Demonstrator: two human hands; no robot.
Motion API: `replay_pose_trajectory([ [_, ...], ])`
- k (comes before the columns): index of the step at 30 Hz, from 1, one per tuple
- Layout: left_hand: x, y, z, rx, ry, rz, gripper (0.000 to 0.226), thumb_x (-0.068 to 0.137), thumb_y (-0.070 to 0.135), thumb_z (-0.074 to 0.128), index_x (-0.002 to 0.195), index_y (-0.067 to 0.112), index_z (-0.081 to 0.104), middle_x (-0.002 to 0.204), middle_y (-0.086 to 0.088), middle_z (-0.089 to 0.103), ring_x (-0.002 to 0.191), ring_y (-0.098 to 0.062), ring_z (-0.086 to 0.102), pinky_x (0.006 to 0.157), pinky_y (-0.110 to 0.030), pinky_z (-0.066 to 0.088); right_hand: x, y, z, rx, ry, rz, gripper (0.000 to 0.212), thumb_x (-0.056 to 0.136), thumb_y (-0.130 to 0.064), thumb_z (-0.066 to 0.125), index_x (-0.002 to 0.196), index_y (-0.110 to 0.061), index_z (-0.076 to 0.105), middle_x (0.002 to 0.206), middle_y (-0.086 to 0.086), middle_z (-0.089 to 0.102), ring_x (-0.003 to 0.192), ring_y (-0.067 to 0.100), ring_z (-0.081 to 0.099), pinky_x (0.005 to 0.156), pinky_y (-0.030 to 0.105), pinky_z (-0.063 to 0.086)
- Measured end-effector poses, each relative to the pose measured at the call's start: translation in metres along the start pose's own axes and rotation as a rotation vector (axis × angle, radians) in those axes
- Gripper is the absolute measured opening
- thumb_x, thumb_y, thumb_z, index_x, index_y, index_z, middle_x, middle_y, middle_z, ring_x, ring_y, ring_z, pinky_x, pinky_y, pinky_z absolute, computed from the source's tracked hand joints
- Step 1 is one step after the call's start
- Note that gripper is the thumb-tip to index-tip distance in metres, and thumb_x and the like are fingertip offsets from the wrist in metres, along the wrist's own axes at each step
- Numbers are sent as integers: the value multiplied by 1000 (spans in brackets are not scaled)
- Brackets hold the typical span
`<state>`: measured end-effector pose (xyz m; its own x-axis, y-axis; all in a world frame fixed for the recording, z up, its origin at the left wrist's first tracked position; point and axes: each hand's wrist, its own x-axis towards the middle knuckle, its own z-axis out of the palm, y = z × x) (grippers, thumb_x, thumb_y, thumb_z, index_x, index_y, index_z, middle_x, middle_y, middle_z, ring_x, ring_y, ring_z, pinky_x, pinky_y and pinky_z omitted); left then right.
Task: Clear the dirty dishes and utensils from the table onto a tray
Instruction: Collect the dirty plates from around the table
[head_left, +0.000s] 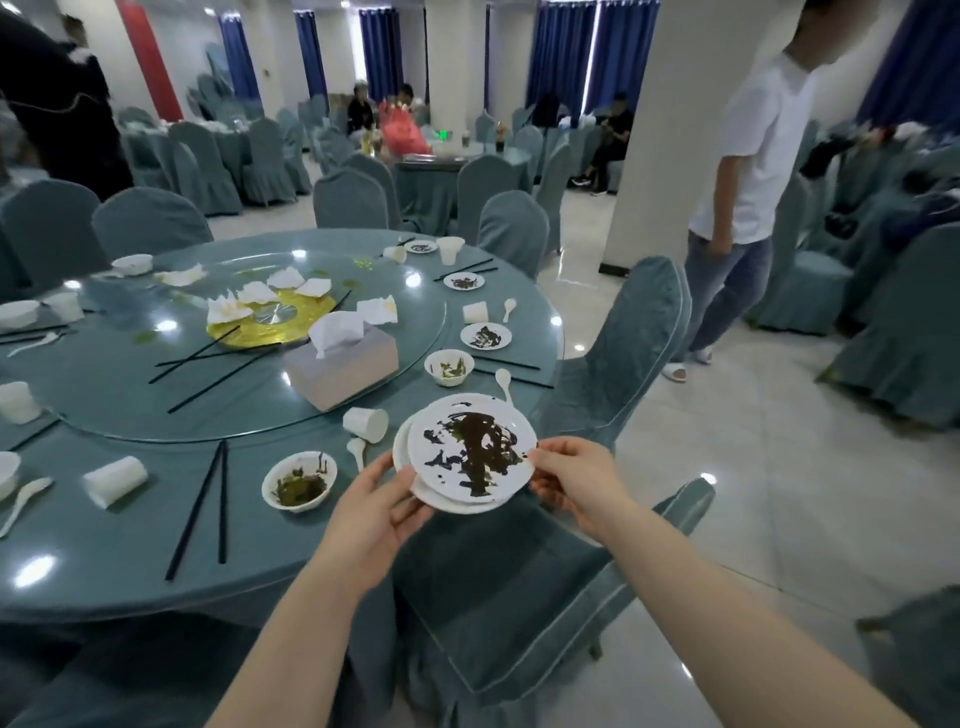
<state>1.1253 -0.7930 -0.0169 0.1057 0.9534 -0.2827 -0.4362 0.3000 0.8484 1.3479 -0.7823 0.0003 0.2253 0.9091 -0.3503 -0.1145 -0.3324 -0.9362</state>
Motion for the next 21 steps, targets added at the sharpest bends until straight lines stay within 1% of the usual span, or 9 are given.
replay_pose_trajectory([
  [2, 6, -4, 20, 19, -27, -3, 46, 94, 12, 56, 138, 18, 44, 107, -4, 73, 94, -19, 71, 64, -28, 58, 4, -4, -17, 13, 29, -7, 9, 87, -11, 68, 96, -9, 66, 89, 9, 72, 73, 19, 69, 56, 25, 54],
  [3, 11, -8, 32, 25, -42, -8, 45, 94, 12, 56, 137, 18, 44, 107, -4, 73, 95, -19, 71, 64, -27, 58, 8, -6, -27, 38, 33, -2, 9, 87, -10, 67, 96, -9, 64, 91, 10, 72, 76, 20, 71, 56, 26, 56],
  [7, 39, -28, 91, 47, -88, -40, 42, 95, 15, 55, 136, 16, 46, 108, -5, 73, 96, -20, 71, 66, -28, 58, 27, -16, -78, 122, 27, 14, 11, 89, 0, 61, 98, -6, 59, 84, 11, 71, 57, 15, 70, 49, 24, 54],
  [9, 57, -42, 126, 48, -113, -60, 38, 96, 18, 54, 133, 17, 49, 110, -5, 72, 96, -20, 70, 67, -28, 58, 44, -23, -114, 109, 46, -12, 14, 86, 4, 62, 94, -7, 59, 85, 13, 70, 60, 17, 68, 51, 25, 55],
  [12, 82, -66, 183, 48, -156, -76, 33, 97, 21, 53, 130, 19, 52, 111, -5, 72, 97, -20, 70, 68, -28, 58, 74, -38, -172, 60, 66, -32, 19, 83, 8, 64, 89, -10, 60, 85, 12, 68, 66, 20, 67, 61, 29, 58],
  [15, 105, -85, 234, 57, -147, -73, 36, 96, 15, 53, 132, 15, 50, 107, -5, 73, 93, -19, 71, 67, -27, 58, 105, -53, -221, 44, 65, -37, 18, 83, 8, 65, 87, -9, 60, 85, 12, 68, 68, 22, 66, 68, 32, 59],
  [18, 133, -97, 274, 51, -96, -67, 40, 95, 9, 53, 135, 14, 48, 104, -5, 74, 92, -21, 71, 65, -28, 58, 142, -69, -259, 41, 27, -52, 15, 82, 8, 65, 89, -6, 62, 82, 12, 69, 69, 22, 66, 74, 35, 58],
  [19, 141, -100, 283, 44, -81, -69, 41, 95, 8, 53, 136, 14, 47, 104, -6, 74, 92, -21, 72, 65, -28, 58, 154, -73, -267, 43, 8, -47, 14, 82, 8, 65, 88, -5, 63, 80, 11, 70, 68, 21, 66, 74, 34, 58],
  [21, 160, -103, 298, 36, -54, -72, 41, 95, 7, 52, 135, 13, 48, 104, -8, 73, 89, -21, 72, 63, -28, 58, 178, -80, -279, 53, -32, -26, 15, 82, 9, 65, 83, -6, 64, 74, 8, 70, 63, 16, 67, 67, 29, 59],
])
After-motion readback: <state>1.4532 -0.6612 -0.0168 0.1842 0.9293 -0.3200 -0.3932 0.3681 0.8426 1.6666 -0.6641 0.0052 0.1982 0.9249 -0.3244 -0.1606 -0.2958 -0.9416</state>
